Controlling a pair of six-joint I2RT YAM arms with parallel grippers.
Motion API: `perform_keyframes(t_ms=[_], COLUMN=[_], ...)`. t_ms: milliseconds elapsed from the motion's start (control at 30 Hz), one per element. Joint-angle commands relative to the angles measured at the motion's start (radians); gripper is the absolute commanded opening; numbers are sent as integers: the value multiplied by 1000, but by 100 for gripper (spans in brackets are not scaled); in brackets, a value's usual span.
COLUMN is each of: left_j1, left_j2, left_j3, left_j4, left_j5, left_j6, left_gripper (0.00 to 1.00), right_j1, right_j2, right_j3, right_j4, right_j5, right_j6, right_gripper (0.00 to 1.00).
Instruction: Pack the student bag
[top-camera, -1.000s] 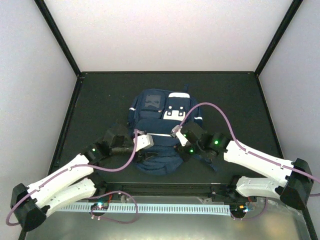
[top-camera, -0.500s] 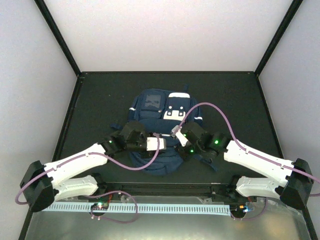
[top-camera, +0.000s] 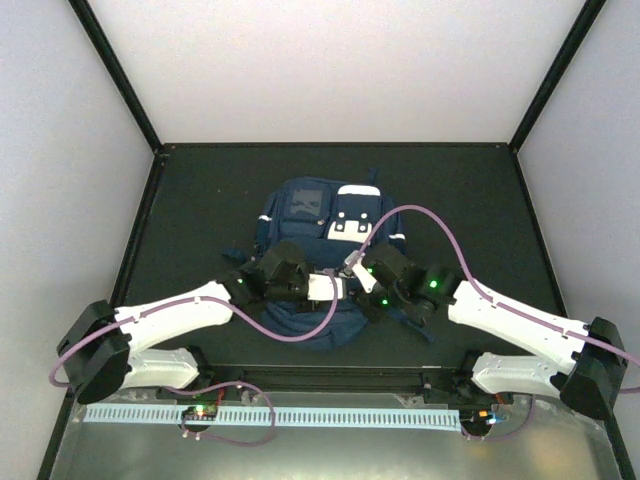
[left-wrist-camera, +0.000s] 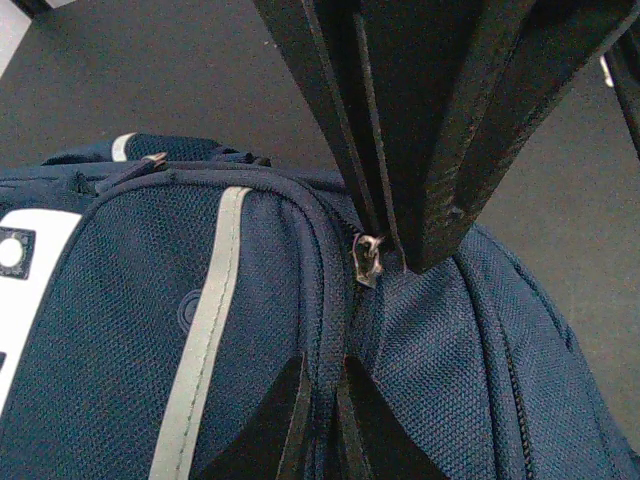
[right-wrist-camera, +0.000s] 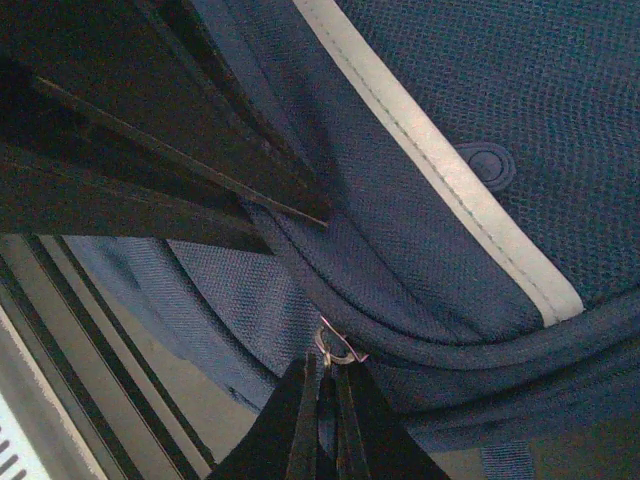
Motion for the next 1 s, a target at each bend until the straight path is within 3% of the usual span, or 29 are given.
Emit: perform_keyframes(t_ms=[0, 267, 533, 767, 967], left_j1=[-1, 1, 3, 3, 3], left_j2=[0, -186, -340, -384, -411], left_j3=[13, -117, -218, -226, -241], left_j4=[46, 127, 114, 138, 134], left_j5=[-89, -230, -263, -143, -152], left_j6=[15, -16, -47, -71, -100], left_gripper=[1, 2, 2, 2, 2], right_j1=[5, -20, -160, -214, -334], right_j2=[-40, -16, -26, 76, 100], right_j3=[44, 121, 152, 159, 172], right_j4=[-31, -171, -218, -154, -37], right_j5=[0, 92, 26, 59, 37], right_j6=[-23, -29, -138, -123, -79], right_gripper=[2, 2, 2, 2, 2])
